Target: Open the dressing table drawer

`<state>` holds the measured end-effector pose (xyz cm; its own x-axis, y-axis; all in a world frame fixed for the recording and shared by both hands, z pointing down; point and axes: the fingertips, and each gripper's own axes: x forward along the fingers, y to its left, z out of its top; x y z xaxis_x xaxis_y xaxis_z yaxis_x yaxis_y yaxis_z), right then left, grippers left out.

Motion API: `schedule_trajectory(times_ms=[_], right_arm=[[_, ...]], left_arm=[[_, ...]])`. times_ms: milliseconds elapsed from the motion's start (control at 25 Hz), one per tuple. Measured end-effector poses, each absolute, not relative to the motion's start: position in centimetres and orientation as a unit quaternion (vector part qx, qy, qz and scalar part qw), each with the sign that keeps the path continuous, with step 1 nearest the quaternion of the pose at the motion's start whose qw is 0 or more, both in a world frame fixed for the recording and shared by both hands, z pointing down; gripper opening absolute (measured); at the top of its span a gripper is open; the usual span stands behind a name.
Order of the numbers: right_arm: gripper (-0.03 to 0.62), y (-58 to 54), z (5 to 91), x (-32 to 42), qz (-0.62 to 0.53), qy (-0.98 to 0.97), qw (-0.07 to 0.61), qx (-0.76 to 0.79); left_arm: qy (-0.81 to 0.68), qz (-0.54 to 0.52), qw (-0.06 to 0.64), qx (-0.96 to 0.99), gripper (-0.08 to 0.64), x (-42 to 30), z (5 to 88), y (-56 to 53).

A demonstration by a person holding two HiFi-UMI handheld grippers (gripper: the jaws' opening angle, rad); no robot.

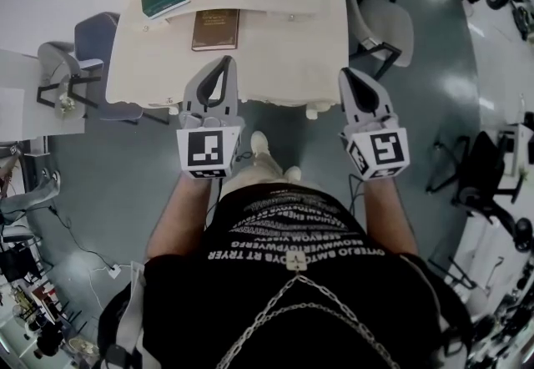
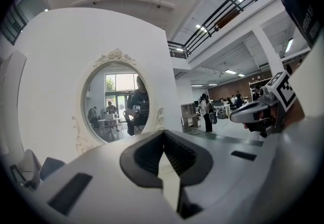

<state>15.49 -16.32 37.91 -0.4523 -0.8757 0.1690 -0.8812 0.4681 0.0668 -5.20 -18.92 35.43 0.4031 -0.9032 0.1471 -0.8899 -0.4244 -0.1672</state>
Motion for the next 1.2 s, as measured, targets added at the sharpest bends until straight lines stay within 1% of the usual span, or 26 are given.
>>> schedule_trajectory(times_ms=[480,920,1200], right_arm=[[0.002,-22.6,36.6,14.8,0.007,-0.841,0.092,0.532],[0.002,-27.3,35.9,11.0,-0.003,-0.839,0.098,0.536],[0.002,-28.0,37.3,8.9,0.010,-0.832,0.104,0.545]], left_arm=[[0.518,-0.095,0.028,-0.850,0.003,-5.3,34.2,-26.1],[0.507,-0.093,0.025,-0.856,0.003,-8.7,34.2,-31.0],[0.493,-0.092,0.023,-0.865,0.003,-10.2,35.4,-32.5]])
